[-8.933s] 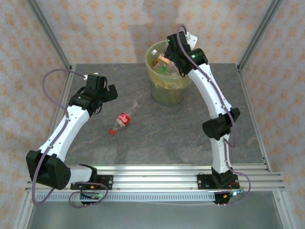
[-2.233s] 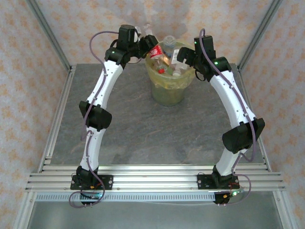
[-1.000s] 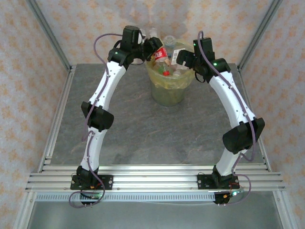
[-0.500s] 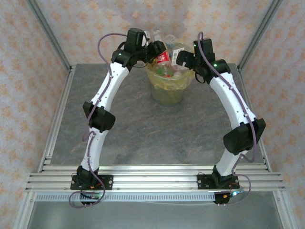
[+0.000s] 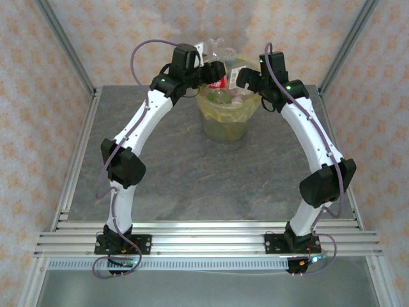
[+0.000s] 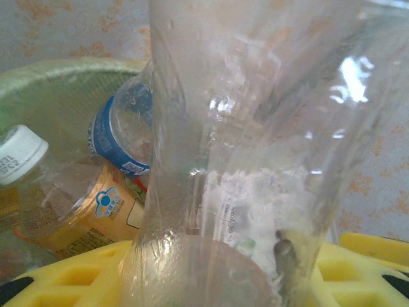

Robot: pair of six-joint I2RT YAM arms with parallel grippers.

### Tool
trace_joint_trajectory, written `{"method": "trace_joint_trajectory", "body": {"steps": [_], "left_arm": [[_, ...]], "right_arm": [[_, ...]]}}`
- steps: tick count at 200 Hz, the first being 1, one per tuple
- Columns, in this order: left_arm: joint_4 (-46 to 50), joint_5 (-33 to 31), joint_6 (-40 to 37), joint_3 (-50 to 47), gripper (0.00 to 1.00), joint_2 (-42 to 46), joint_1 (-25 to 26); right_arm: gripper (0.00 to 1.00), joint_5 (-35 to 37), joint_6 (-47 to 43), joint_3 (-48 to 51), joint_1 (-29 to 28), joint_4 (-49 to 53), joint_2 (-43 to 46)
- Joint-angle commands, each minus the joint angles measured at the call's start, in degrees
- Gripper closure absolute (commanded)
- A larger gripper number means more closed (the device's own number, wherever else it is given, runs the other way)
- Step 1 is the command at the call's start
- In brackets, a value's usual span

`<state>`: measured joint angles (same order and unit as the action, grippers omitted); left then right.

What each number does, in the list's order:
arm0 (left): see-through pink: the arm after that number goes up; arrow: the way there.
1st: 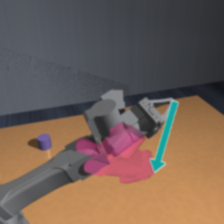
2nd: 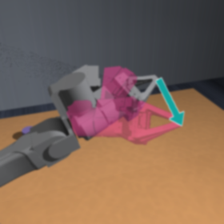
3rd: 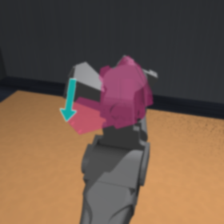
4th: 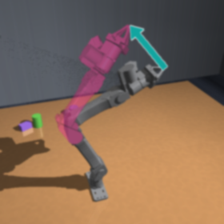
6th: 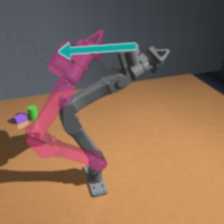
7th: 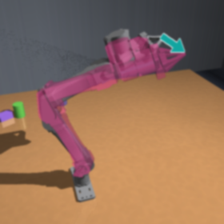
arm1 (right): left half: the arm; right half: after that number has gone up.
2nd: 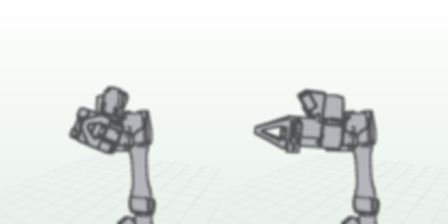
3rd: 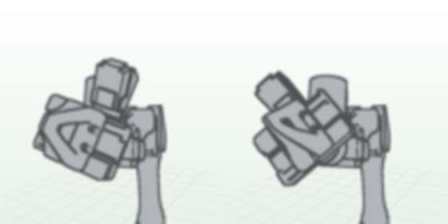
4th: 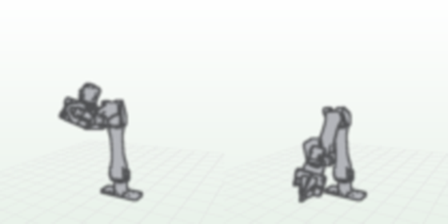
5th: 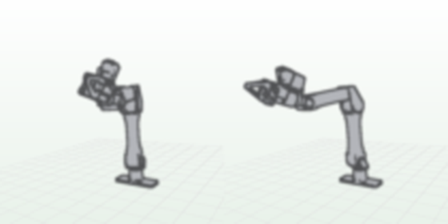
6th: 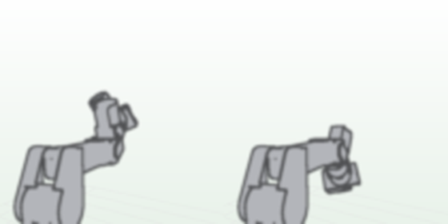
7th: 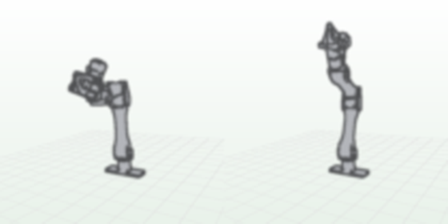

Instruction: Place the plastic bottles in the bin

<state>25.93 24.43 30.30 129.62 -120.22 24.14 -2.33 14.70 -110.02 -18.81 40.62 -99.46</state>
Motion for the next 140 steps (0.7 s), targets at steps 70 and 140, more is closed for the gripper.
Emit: {"method": "trace_joint_trajectory", "body": {"steps": [70,140], "left_arm": [[1.3,0.4,-2.6,-3.5,0.48,3.0,0.1],[14.6,5.1,10.4,9.0,0.49,-2.7,-2.0]], "right_arm": [[0.01,1.8,-1.0,-1.9,-0.2,-0.1,0.6],[0.01,1.7,-1.5,-2.2,-0.3,0.2,0.3]]}}
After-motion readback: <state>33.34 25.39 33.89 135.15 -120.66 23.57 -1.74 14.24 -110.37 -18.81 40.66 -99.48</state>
